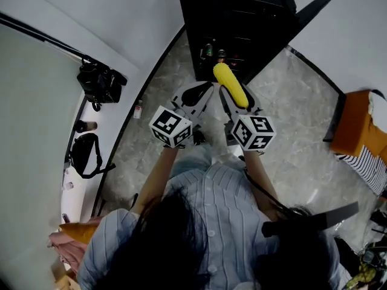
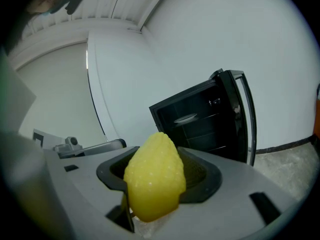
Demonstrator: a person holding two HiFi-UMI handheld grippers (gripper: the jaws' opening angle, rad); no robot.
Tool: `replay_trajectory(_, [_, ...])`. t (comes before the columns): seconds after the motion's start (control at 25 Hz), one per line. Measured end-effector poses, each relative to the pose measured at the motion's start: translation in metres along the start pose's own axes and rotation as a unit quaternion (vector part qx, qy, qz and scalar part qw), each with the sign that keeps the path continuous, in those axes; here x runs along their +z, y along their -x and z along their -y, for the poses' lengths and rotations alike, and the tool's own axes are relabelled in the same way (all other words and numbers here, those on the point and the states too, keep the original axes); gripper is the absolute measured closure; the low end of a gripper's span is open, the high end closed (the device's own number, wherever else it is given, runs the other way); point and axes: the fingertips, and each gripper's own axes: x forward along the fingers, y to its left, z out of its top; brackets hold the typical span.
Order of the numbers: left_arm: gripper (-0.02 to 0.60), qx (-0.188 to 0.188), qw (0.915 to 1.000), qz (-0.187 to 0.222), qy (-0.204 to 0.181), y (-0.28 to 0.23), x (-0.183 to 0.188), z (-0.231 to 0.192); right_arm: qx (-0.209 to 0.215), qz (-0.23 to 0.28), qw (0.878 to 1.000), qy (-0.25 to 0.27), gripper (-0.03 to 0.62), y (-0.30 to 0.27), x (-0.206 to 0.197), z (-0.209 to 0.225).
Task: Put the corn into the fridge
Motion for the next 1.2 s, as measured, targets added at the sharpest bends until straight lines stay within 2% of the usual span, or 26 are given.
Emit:
replay_trajectory(0.52, [0.572, -0.036, 0.9992, 0.002, 0.018, 0.004, -0.004, -0.034, -0.046, -0.001, 0.999, -0.006, 0.347, -0.018, -0.011, -0.002])
replay_trajectory(1.2, [0.572, -0.041, 0.9989, -0.023, 0.007, -0.049, -0.025, -0.077, -0.061, -0.019, 0.998, -0.002, 0.347, -0.084, -0.013, 0.072])
